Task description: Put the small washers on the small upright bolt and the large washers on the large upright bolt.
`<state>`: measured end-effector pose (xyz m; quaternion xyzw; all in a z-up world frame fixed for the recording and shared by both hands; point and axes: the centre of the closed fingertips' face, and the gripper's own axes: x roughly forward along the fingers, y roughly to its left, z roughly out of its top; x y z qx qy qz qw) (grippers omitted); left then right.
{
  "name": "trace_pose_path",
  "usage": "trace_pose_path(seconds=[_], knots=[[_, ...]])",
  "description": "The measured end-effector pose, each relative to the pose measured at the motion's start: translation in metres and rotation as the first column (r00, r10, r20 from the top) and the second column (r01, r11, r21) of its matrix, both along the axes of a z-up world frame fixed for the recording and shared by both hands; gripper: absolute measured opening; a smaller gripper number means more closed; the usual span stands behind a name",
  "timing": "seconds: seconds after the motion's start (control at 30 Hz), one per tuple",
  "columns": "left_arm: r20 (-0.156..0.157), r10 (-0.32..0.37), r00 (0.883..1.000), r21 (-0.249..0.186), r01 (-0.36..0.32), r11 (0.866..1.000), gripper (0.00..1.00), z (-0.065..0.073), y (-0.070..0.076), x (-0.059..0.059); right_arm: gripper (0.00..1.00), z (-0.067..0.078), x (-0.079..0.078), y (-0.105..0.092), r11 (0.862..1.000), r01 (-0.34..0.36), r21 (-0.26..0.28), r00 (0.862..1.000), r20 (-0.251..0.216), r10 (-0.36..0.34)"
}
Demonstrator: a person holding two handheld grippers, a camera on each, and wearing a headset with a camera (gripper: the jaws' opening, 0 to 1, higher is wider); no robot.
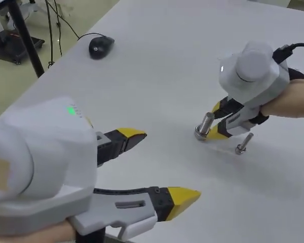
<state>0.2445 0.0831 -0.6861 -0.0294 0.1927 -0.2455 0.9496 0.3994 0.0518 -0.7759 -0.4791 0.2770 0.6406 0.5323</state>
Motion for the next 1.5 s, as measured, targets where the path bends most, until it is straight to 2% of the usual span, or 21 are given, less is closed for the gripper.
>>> trace_pose_path(seconds=[0.13,0.33,0.5,0.57,0.63,0.73,0.87,0.9,0.97,1.0,1.03,1.07,1.1,1.13,1.17,1.23,1.3,1.33,1.43,1.47,1.5], knots=[[0.003,-0.012,1.0,0.015,0.012,1.0,0.66,0.001,-0.001,-0.002,0.29,0.014,-0.006,-0.014,0.995,0.054,0.079,0.998,0.018,-0.055],[0.01,-0.037,0.999,0.047,0.037,0.998,0.68,-0.001,-0.006,-0.003,0.29,0.027,-0.017,-0.047,0.971,0.146,0.19,0.988,0.028,-0.154],[-0.01,-0.087,0.996,0.075,0.087,0.993,0.67,-0.006,-0.016,-0.005,0.29,0.033,-0.025,-0.069,0.929,0.229,0.29,0.971,-0.004,-0.238],[-0.002,-0.094,0.996,0.075,0.093,0.993,0.67,-0.006,-0.019,-0.005,0.29,0.038,-0.04,-0.072,0.905,0.251,0.344,0.967,-0.048,-0.251],[-0.001,-0.09,0.996,0.086,0.09,0.992,0.67,-0.009,-0.02,-0.003,0.29,0.04,-0.054,-0.073,0.891,0.25,0.379,0.968,-0.077,-0.239],[-0.018,-0.089,0.996,0.095,0.09,0.991,0.68,-0.017,-0.018,-0.002,0.32,0.034,-0.07,-0.081,0.888,0.273,0.37,0.962,-0.089,-0.258],[-0.035,-0.093,0.995,0.12,0.097,0.988,0.68,-0.021,-0.015,-0.004,0.35,0.034,-0.092,-0.085,0.849,0.312,0.427,0.95,-0.126,-0.286],[-0.037,-0.086,0.996,0.122,0.09,0.989,0.68,-0.021,-0.013,-0.004,0.36,0.039,-0.093,-0.086,0.808,0.346,0.476,0.937,-0.138,-0.321],[-0.027,-0.074,0.997,0.127,0.077,0.989,0.68,-0.018,-0.011,-0.003,0.41,0.045,-0.092,-0.09,0.75,0.394,0.531,0.915,-0.151,-0.374],[-0.024,-0.066,0.998,0.131,0.068,0.989,0.68,-0.017,-0.01,-0.002,0.42,0.052,-0.092,-0.094,0.706,0.42,0.571,0.9,-0.165,-0.403],[-0.021,-0.063,0.998,0.131,0.065,0.989,0.68,-0.016,-0.009,-0.002,0.42,0.056,-0.093,-0.096,0.676,0.429,0.599,0.894,-0.174,-0.413],[-0.021,-0.056,0.998,0.129,0.059,0.99,0.68,-0.016,-0.009,-0.002,0.42,0.06,-0.09,-0.104,0.631,0.468,0.619,0.868,-0.185,-0.462],[-0.02,-0.054,0.998,0.127,0.056,0.99,0.68,-0.015,-0.009,-0.001,0.42,0.062,-0.091,-0.107,0.615,0.475,0.629,0.861,-0.188,-0.473],[-0.021,-0.058,0.998,0.127,0.06,0.99,0.67,-0.016,-0.009,-0.002,0.43,0.064,-0.096,-0.109,0.588,0.487,0.646,0.853,-0.206,-0.479],[-0.024,-0.06,0.998,0.129,0.063,0.99,0.67,-0.017,-0.009,-0.003,0.43,0.065,-0.1,-0.11,0.575,0.491,0.655,0.851,-0.219,-0.478],[-0.034,-0.052,0.998,0.139,0.056,0.989,0.67,-0.019,-0.007,-0.004,0.43,0.063,-0.107,-0.113,0.569,0.489,0.661,0.852,-0.222,-0.475],[-0.021,-0.034,0.999,0.136,0.036,0.99,0.67,-0.016,-0.004,-0.005,0.44,0.058,-0.106,-0.121,0.556,0.512,0.655,0.826,-0.197,-0.528],[-0.02,-0.031,0.999,0.134,0.033,0.99,0.67,-0.015,-0.003,-0.005,0.45,0.055,-0.109,-0.123,0.556,0.531,0.639,0.821,-0.227,-0.524],[-0.018,-0.027,0.999,0.141,0.029,0.99,0.67,-0.014,-0.001,-0.005,0.47,0.062,-0.102,-0.132,0.512,0.554,0.656,0.794,-0.231,-0.562],[-0.013,-0.027,1.0,0.146,0.029,0.989,0.67,-0.014,-0.001,-0.005,0.49,0.067,-0.096,-0.139,0.475,0.565,0.674,0.771,-0.226,-0.596],[-0.011,-0.027,1.0,0.146,0.028,0.989,0.67,-0.013,0.0,-0.005,0.5,0.068,-0.095,-0.14,0.469,0.566,0.678,0.767,-0.224,-0.602]])
